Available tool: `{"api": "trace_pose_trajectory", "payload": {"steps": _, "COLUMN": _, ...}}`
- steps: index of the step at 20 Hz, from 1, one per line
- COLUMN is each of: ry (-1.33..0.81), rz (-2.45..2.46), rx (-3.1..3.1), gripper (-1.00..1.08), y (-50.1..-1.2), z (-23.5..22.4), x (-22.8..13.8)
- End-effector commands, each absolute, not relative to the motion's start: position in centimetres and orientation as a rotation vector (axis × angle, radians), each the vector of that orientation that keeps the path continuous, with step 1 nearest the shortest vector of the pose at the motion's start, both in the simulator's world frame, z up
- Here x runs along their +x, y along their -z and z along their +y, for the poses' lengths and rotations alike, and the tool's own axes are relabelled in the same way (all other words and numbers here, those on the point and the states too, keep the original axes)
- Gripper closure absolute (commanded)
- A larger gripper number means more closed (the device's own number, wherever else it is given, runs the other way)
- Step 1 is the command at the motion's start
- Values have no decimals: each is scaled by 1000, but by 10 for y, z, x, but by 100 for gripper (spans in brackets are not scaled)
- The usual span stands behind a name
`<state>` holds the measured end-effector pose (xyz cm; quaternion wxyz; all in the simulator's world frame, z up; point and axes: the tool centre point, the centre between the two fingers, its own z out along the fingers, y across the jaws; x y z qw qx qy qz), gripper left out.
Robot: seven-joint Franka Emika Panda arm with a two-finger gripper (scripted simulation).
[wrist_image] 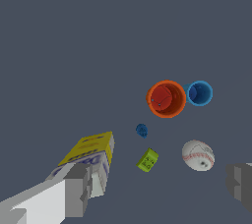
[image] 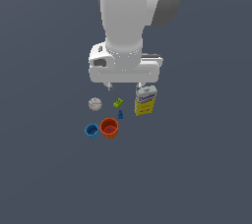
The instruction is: Pick up a designated object from a clutter of objects.
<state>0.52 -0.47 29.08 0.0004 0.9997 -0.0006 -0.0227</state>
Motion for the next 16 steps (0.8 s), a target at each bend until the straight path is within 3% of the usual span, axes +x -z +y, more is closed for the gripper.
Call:
{"api": "trace_pose_trajectory", "payload": {"steps": 1, "ry": 71, "rz": -2, "rx": 3140, "gripper": -92, "y": -291, "z": -5, "x": 5}}
{"api": "trace_pose_trajectory", "payload": {"steps": 16, "ry": 131, "rz": 50, "rx": 3155, "gripper": -92, "y": -284, "z": 17, "x": -5}}
